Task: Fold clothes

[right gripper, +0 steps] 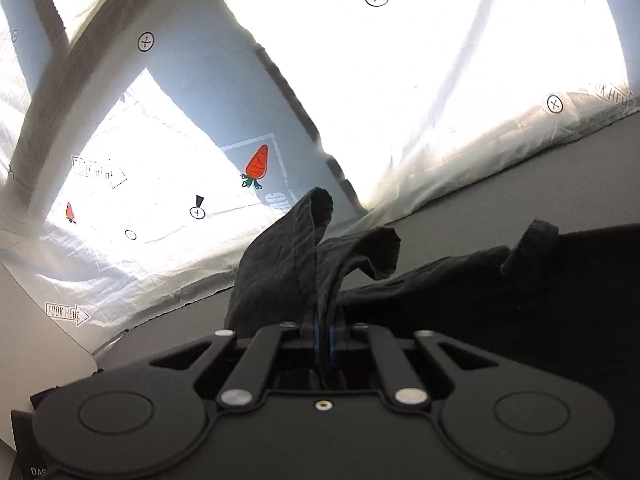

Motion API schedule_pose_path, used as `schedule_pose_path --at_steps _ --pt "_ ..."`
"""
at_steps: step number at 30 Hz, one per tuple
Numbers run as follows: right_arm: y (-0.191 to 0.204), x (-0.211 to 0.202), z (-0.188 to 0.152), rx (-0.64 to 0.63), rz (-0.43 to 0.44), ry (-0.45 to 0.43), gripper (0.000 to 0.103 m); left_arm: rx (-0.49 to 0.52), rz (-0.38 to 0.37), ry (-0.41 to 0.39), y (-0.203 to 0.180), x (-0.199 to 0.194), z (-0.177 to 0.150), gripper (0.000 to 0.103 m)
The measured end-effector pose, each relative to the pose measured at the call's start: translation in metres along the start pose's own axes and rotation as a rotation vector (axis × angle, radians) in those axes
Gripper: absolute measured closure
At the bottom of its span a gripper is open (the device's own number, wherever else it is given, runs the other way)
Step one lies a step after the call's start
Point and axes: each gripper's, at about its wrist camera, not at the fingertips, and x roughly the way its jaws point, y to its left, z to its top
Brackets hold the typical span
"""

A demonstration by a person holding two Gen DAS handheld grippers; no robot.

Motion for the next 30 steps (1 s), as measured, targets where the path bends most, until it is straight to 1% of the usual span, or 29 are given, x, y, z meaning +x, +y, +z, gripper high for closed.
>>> schedule_pose_path --at_steps 1,2,3,4,5,7,8,10,11,13,14,15,16,18,19,21,22,23,24,25,26,30 --pt "0.008 -0.017 0.002 -0.061 -0.019 -0.042 0.099 -0.013 -0.008 -0.008 -0.001 -0.004 -0.001 0.000" --pt "0.006 -0.030 0.003 -0.044 -0.040 -0.065 0.099 0.001 -0.012 -0.006 -0.005 -0.004 -0.002 0.000" --pt "-0.003 -0.036 0.004 -0.004 -0.051 -0.063 0.099 0.016 -0.016 -0.003 -0.010 -0.005 -0.003 0.000" --pt "-0.015 -0.035 0.002 0.029 -0.072 -0.041 0.098 0.031 -0.017 0.002 -0.014 -0.005 -0.004 0.000" --pt "-0.029 -0.027 -0.003 0.042 -0.126 0.000 0.098 0.047 -0.003 0.020 -0.018 -0.001 -0.006 0.000" --pt "-0.052 -0.003 -0.020 0.046 -0.241 0.118 0.093 0.060 0.031 0.051 -0.024 0.008 -0.009 0.000" --pt "-0.063 0.007 -0.032 0.050 -0.293 0.167 0.089 0.076 0.044 0.044 -0.026 0.009 -0.010 0.000" --pt "-0.069 0.005 -0.043 0.057 -0.301 0.175 0.087 0.104 0.068 0.031 -0.031 0.011 -0.011 0.000" --pt "-0.071 0.003 -0.048 0.061 -0.304 0.179 0.082 0.096 0.071 0.035 -0.032 0.011 -0.010 0.000" --pt "-0.073 -0.009 -0.045 0.082 -0.291 0.189 0.076 0.081 0.077 0.041 -0.033 0.012 -0.009 0.000" --pt "-0.074 -0.017 -0.046 0.076 -0.290 0.173 0.066 0.071 0.082 0.045 -0.033 0.012 -0.008 0.000" --pt "-0.075 -0.026 -0.045 0.063 -0.319 0.154 0.051 0.056 0.100 0.047 -0.036 0.011 -0.007 0.000" --pt "-0.077 -0.034 -0.045 0.049 -0.347 0.135 0.046 0.087 0.118 0.023 -0.044 0.006 -0.006 0.000" --pt "-0.085 -0.052 -0.045 0.034 -0.394 0.110 0.044 0.149 0.153 -0.025 -0.060 -0.003 -0.005 0.001" --pt "-0.091 -0.062 -0.045 0.031 -0.413 0.102 0.041 0.180 0.168 -0.051 -0.068 -0.008 -0.004 0.001" --pt "-0.104 -0.084 -0.048 0.027 -0.460 0.077 0.018 0.229 0.163 -0.114 -0.088 -0.022 -0.006 0.001" --pt "-0.112 -0.096 -0.050 0.031 -0.478 0.067 0.014 0.239 0.155 -0.135 -0.097 -0.027 -0.008 0.000" --pt "-0.120 -0.107 -0.051 0.036 -0.494 0.059 0.010 0.249 0.147 -0.153 -0.107 -0.031 -0.010 0.000" --pt "-0.129 -0.117 -0.053 0.052 -0.500 0.069 0.008 0.258 0.138 -0.160 -0.116 -0.034 -0.014 0.000" --pt "-0.139 -0.126 -0.054 0.069 -0.506 0.079 0.005 0.268 0.130 -0.159 -0.125 -0.035 -0.018 0.000" --pt "-0.149 -0.135 -0.056 0.084 -0.511 0.089 0.000 0.277 0.124 -0.152 -0.133 -0.034 -0.025 0.000" --pt "-0.181 -0.168 -0.060 0.110 -0.543 0.077 0.000 0.321 0.118 -0.106 -0.162 -0.023 -0.054 0.000"
